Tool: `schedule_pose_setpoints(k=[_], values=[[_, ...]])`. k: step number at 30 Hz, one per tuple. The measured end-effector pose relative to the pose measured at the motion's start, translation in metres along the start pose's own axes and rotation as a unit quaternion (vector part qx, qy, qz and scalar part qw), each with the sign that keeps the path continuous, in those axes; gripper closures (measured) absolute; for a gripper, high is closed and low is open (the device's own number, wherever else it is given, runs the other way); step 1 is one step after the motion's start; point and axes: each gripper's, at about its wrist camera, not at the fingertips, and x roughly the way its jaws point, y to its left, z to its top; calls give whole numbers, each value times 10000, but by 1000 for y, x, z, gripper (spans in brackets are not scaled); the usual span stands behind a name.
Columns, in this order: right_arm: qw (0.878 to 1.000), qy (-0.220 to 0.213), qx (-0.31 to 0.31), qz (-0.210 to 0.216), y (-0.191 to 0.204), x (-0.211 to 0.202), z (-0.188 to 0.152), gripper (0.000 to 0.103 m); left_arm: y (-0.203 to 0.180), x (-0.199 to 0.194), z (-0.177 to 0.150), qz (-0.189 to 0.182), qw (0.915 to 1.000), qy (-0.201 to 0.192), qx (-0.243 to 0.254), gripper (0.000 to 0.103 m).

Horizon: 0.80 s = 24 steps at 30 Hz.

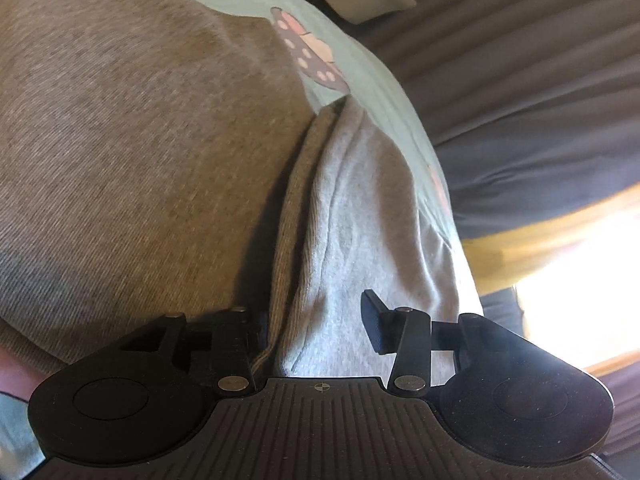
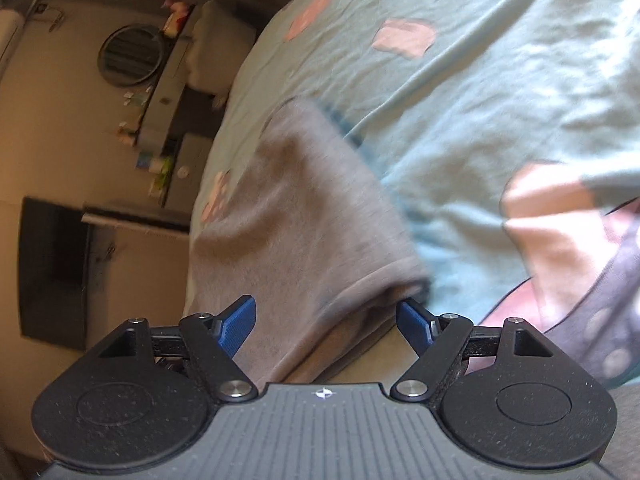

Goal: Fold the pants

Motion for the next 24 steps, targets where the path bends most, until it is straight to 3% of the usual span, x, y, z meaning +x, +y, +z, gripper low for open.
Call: schedule_pose_setpoints(k=[2, 5, 7, 9, 11, 17, 24], values=[[9999, 25, -124, 19, 5, 4, -4, 25, -2, 5, 0, 28, 10000, -8, 56, 57], [9990, -288, -294, -156, 12, 6, -3, 27, 0, 3, -2, 78, 9999, -18, 140, 61], [9980, -502, -277, -275, 12, 7, -3, 44, 2, 4, -2, 159, 9997, -21, 199, 65], [9956, -662, -290, -601, 11, 8, -4, 71, 2, 5, -1, 206, 9995, -22, 220, 66], [9931, -798, -253, -820, 9, 5, -4, 81, 3, 16, 1, 261, 9993, -7, 255, 68], [9873, -1010, -343, -1178, 7, -2, -7, 83, -5, 19, 0, 485, 9967, 71, 643, 73], [9711, -1085, -1191, -1763, 30, 1, -19, 84, 0, 8, 1, 448, 9974, 27, 568, 75]])
